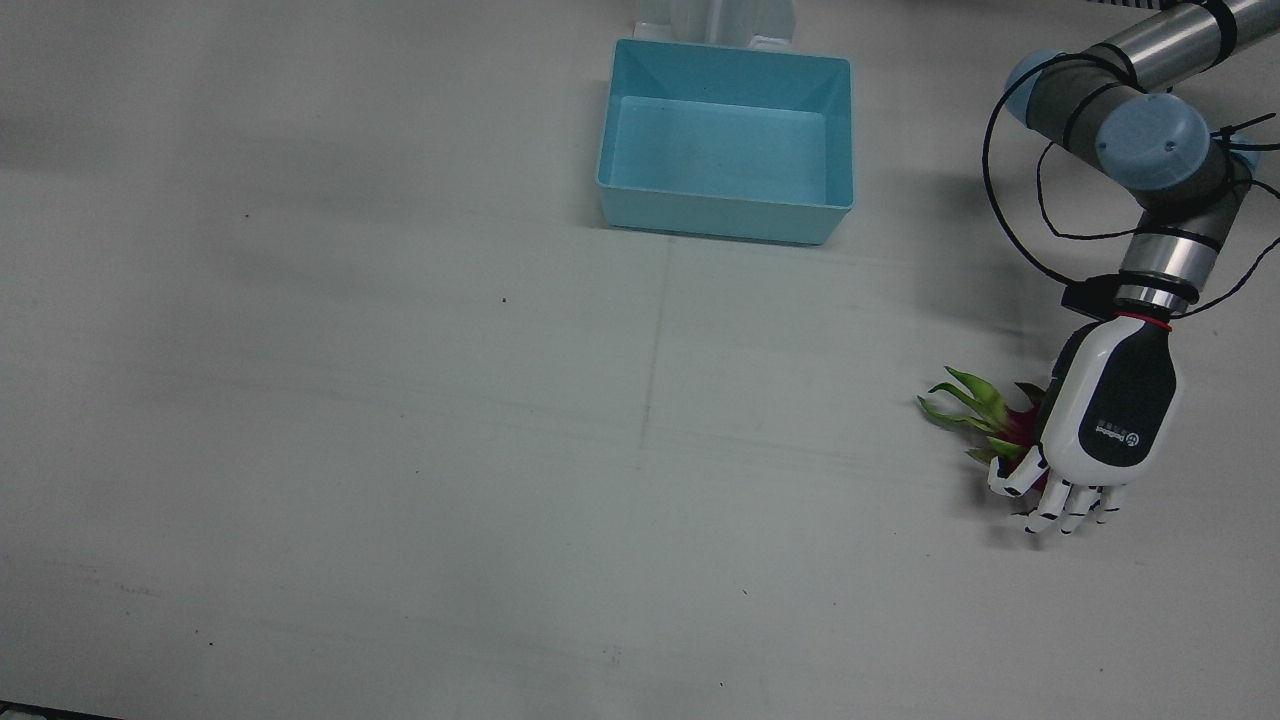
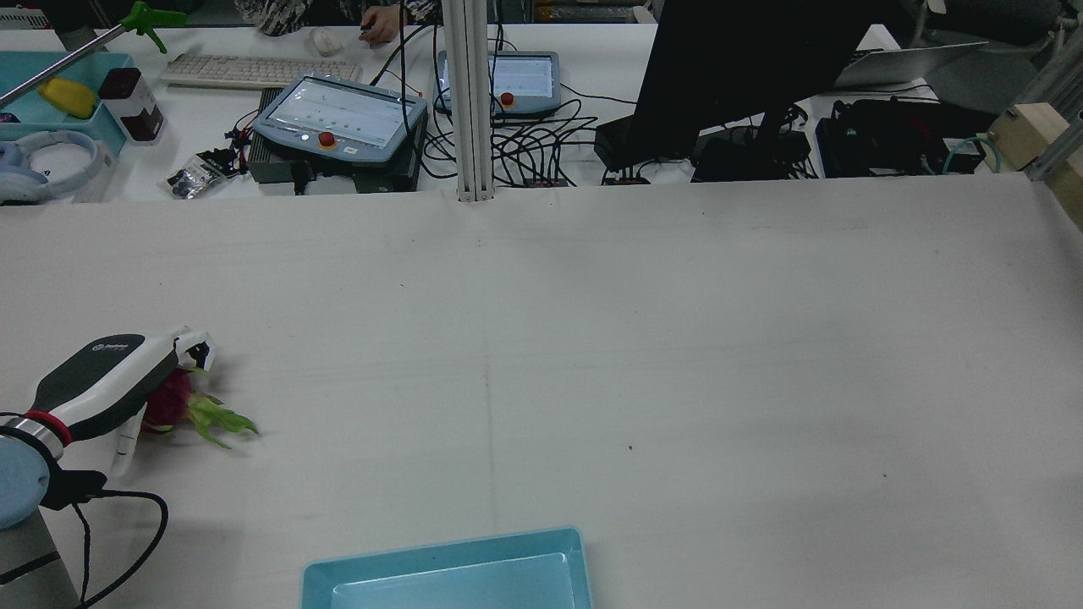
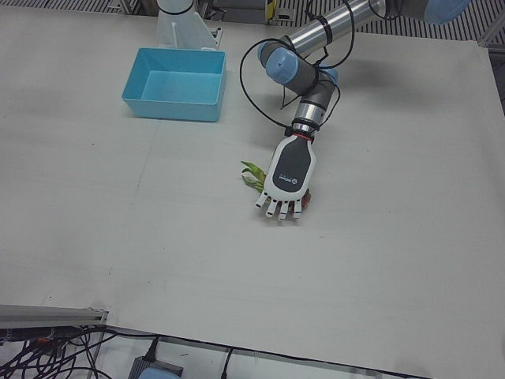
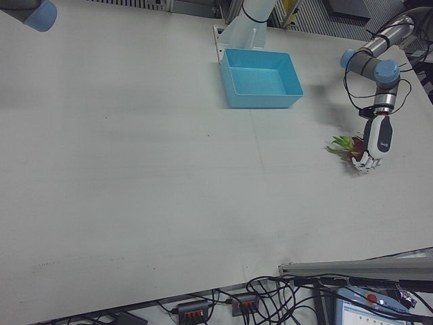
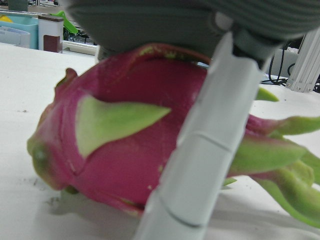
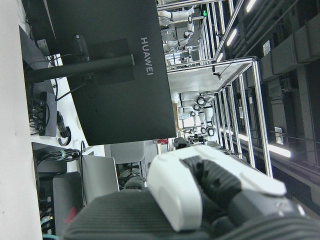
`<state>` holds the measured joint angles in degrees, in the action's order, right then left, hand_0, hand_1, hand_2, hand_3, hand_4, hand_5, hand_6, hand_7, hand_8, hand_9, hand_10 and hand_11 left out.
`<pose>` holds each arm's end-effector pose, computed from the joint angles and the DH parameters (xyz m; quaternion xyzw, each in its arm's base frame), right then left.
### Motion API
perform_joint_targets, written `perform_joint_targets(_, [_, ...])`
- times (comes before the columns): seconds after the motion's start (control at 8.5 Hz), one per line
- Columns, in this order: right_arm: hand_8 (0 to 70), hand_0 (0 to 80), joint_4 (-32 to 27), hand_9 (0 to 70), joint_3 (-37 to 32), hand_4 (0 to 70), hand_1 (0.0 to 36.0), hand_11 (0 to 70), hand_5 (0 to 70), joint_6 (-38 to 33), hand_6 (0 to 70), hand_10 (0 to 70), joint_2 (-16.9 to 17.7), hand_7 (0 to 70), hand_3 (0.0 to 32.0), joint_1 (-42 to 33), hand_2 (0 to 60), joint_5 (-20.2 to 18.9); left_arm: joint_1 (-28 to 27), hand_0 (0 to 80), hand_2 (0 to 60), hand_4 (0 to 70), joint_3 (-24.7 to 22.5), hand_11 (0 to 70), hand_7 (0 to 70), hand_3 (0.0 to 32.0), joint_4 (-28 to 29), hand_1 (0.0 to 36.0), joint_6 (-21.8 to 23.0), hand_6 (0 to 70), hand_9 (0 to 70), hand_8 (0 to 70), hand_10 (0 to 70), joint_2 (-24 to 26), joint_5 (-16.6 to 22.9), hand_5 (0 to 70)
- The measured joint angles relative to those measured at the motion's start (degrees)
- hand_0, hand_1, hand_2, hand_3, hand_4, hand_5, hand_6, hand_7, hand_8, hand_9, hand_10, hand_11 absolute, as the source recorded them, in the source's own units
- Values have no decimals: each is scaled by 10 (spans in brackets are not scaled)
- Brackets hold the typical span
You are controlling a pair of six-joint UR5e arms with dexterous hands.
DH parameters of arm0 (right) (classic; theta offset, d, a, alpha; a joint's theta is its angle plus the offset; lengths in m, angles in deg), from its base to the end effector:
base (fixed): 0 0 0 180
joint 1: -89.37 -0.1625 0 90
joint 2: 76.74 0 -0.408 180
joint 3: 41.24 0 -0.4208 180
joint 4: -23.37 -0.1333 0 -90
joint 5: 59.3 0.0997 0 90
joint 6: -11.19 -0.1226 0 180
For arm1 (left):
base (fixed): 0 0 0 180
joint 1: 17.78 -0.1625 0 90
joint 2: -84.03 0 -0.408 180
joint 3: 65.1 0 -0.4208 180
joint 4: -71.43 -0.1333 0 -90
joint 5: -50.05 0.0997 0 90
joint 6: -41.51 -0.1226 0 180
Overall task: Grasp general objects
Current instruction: 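Close the left hand fingers around the dragon fruit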
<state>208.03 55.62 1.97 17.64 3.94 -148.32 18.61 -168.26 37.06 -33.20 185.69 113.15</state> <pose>0.0945 -0.5171 0.6554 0.0771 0.6892 -0.7196 0.0352 0.3353 -0.4816 0.5019 0.2896 0.5849 -0.4588 0.6029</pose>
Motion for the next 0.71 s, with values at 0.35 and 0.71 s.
perform_joint_targets(0.35, [0, 0, 0, 0, 0, 0, 0, 0, 0, 0, 0, 0, 0, 0, 0, 0, 0, 0, 0, 800, 222, 0, 0, 591, 700, 150, 0, 360, 0, 309, 470, 427, 398, 0, 0, 700])
perform_joint_targets(0.71, [0, 0, 0, 0, 0, 0, 0, 0, 0, 0, 0, 0, 0, 0, 0, 0, 0, 0, 1, 800, 390, 0, -10, 700, 700, 142, -9, 360, 5, 401, 626, 539, 519, 2, 5, 700])
